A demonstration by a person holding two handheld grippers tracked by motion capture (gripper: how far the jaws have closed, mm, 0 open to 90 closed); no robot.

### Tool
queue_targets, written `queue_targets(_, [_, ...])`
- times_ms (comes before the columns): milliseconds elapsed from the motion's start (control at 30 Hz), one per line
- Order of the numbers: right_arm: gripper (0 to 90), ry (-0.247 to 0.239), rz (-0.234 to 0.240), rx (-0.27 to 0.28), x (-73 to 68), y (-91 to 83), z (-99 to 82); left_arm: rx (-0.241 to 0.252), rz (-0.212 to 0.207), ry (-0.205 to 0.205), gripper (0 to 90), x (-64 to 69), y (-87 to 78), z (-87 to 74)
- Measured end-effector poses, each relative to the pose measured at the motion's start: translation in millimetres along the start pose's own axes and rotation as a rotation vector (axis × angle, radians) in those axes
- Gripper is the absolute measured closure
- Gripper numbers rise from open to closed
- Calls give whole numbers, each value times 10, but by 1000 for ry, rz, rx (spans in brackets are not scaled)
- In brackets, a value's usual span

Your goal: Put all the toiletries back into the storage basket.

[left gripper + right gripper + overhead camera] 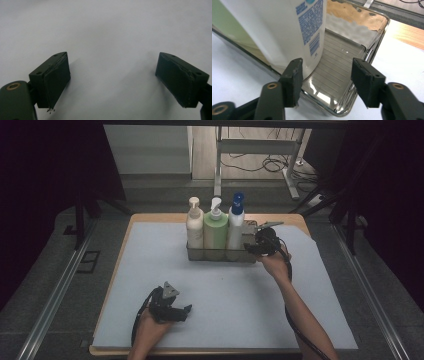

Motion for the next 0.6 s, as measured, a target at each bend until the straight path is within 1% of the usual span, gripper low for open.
queue_targets(133, [348,-11,20,8,-15,-78,-19,2,-1,-2,121,2,1,0])
queue_targets(267, [288,-37,36,10,-36,-148,-45,2,0,-2,121,2,1,0])
queue_targets(433, [249,-57,60,10,-56,-243,-90,2,0,-1,121,1,1,0])
queue_targets(600, [182,-87,82,10,-76,-349,-147,2,-1,-1,121,1,1,0])
Point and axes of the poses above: each handheld gripper's, and its own axes: y roughly forward along the jaws, z roughly out of its top, x roughly to its right, the point moved 1 cm from there along y, roughly forward along the jaws, and after that the axes turned 7 degrees about y, right-handed, at the moved point
